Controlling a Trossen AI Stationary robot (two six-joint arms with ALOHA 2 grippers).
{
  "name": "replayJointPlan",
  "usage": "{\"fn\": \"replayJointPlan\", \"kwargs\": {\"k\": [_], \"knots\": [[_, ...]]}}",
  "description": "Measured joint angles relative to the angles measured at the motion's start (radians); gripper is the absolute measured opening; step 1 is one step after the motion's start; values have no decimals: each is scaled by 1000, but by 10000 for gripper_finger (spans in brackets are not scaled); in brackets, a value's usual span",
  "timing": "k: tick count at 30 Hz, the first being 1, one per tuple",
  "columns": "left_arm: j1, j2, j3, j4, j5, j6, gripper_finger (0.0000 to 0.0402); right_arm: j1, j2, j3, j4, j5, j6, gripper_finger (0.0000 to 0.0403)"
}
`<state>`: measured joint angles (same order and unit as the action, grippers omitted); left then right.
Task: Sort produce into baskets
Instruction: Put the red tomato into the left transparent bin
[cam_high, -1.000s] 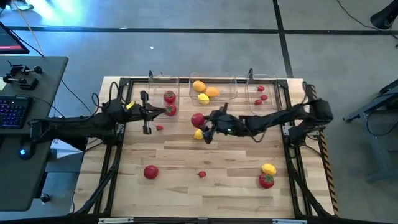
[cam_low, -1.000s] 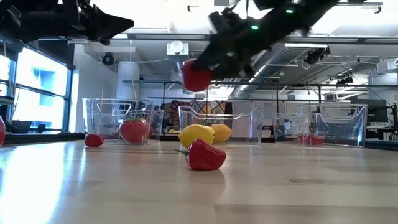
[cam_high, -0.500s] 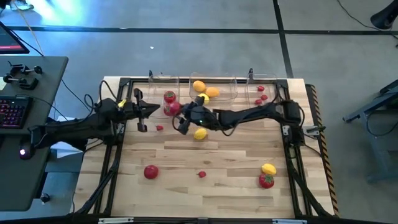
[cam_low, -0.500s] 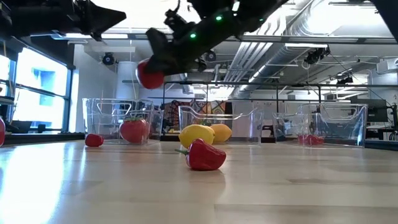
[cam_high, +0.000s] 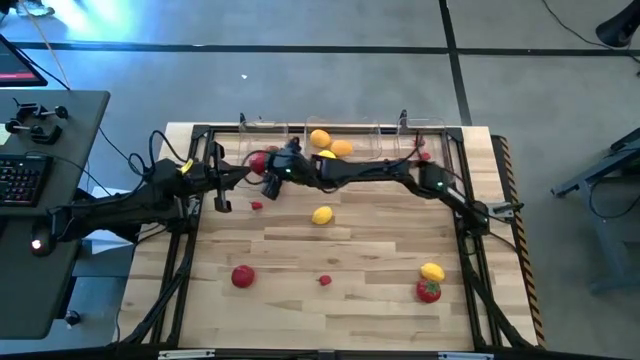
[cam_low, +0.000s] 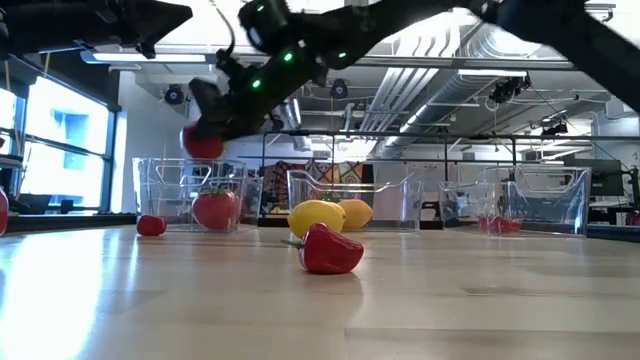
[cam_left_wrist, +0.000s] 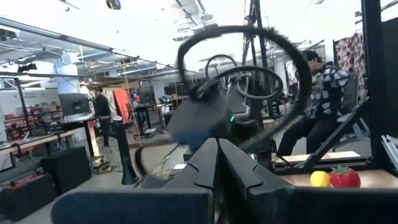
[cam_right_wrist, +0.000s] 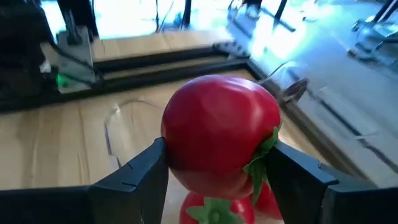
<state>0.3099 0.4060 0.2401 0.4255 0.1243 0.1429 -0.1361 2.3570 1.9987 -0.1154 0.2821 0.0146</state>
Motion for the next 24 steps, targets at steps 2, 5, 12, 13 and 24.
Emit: {"fn": "replayJointPlan", "kwargs": {"k": [2,5,12,13,24], "knots": [[0,-1,0,-6,0,7,0,-7,50,79,-58,-10,-1,220],[0,-1,0,-8,0,7,0,-15,107,174,-120,-27,2,220],[0,-1,0,-10,0,8,0,-28,177,245,-131,-97,11,220],[0,-1,0,-10,0,8,0,-31,177,245,-132,-110,17,220],[0,-1,0,-10,-2,8,0,-54,179,245,-181,-205,70,220]]}}
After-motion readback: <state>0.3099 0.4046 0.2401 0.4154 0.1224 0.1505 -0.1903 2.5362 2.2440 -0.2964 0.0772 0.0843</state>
